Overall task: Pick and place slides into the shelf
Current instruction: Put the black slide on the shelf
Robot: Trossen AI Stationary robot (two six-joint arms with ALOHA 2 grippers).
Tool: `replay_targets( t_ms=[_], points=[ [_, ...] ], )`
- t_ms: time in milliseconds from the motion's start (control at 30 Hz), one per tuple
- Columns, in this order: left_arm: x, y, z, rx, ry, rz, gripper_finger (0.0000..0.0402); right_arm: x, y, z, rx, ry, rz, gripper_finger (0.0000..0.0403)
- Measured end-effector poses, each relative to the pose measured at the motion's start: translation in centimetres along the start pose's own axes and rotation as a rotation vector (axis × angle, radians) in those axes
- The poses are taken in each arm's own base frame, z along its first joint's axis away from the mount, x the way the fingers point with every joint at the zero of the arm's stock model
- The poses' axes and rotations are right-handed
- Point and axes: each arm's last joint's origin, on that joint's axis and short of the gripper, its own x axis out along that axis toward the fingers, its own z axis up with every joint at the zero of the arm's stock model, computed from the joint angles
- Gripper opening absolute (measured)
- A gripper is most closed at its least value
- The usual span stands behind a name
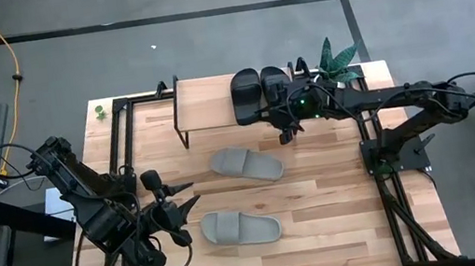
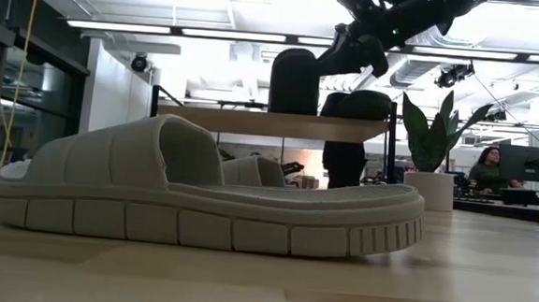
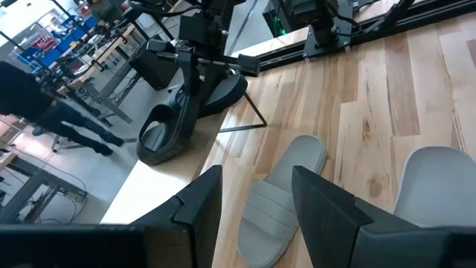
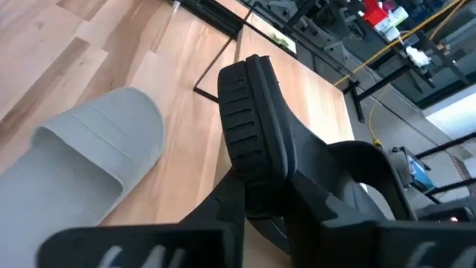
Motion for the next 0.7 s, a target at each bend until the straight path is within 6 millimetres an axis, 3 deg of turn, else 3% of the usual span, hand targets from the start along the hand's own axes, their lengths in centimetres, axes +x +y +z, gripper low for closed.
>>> replay_targets(
  t_ms=[133,700],
  points=[
    [-0.01,0.0,0.0,0.0,0.0,0.0,0.015,0.0,0.12,-0.1,0.015,0.023,-0.004,0.0067],
    [0.0,0.0,0.0,-0.001,0.0,0.0,0.015,-0.06,0.72,-0.83,0.041,0.099,0.057,0.008]
  ],
)
